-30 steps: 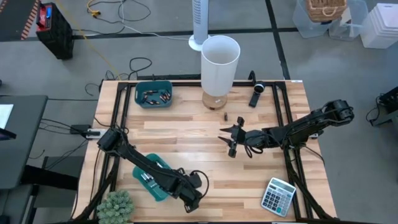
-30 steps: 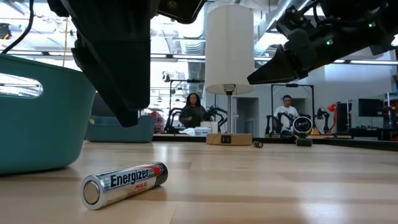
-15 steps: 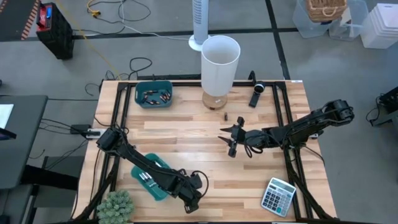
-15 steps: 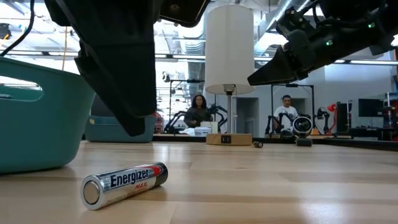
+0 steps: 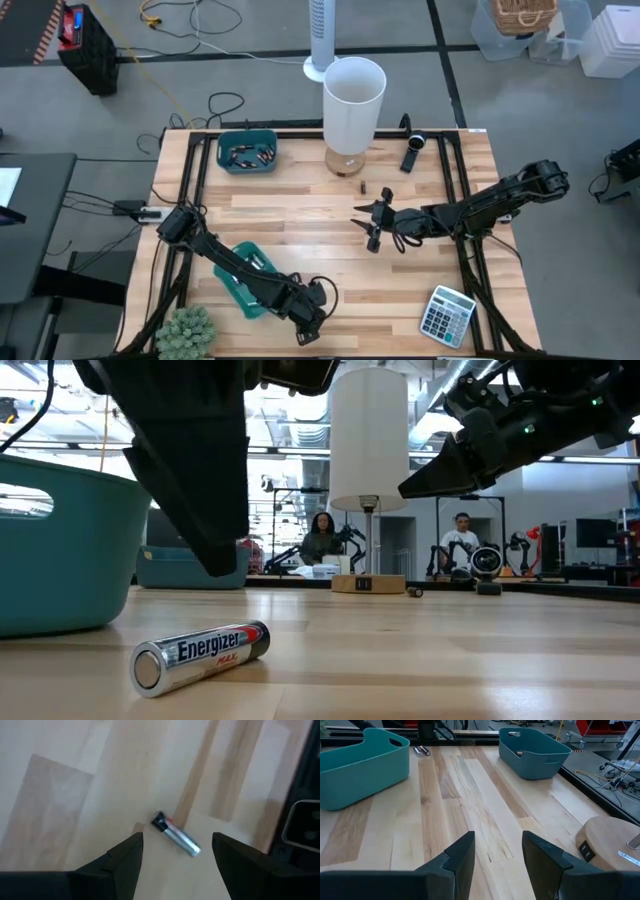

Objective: Sort batteries
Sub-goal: Put the silver battery into the green bin

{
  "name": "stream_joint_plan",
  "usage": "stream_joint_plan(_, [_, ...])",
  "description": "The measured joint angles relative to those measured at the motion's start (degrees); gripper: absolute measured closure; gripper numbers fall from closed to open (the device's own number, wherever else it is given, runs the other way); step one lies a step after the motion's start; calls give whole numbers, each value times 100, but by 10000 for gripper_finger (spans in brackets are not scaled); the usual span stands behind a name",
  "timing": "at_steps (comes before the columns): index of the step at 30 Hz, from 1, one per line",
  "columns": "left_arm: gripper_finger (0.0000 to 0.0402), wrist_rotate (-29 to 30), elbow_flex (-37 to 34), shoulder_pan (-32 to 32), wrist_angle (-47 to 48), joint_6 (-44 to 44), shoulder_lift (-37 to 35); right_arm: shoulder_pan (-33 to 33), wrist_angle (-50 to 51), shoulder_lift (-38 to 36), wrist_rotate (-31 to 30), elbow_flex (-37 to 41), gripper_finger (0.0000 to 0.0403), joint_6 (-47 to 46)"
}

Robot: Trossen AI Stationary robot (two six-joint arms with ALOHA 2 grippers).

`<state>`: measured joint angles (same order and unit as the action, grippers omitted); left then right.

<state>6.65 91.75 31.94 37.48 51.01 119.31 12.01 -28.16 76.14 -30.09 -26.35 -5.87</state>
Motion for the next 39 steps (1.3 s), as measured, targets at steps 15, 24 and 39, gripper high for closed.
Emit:
stream_joint_plan(15, [168,-25,-129,-2,-86,-205,-3,-2,59,0,0,0,225,-20])
stream_joint_plan(24, [168,-146,-217,-2,-358,-68,-17,-2,72,0,0,0,225,-32])
stream_joint_plan(39, [168,120,-216,4,-261,-1648,-12,-2,90,0,0,0,225,-34])
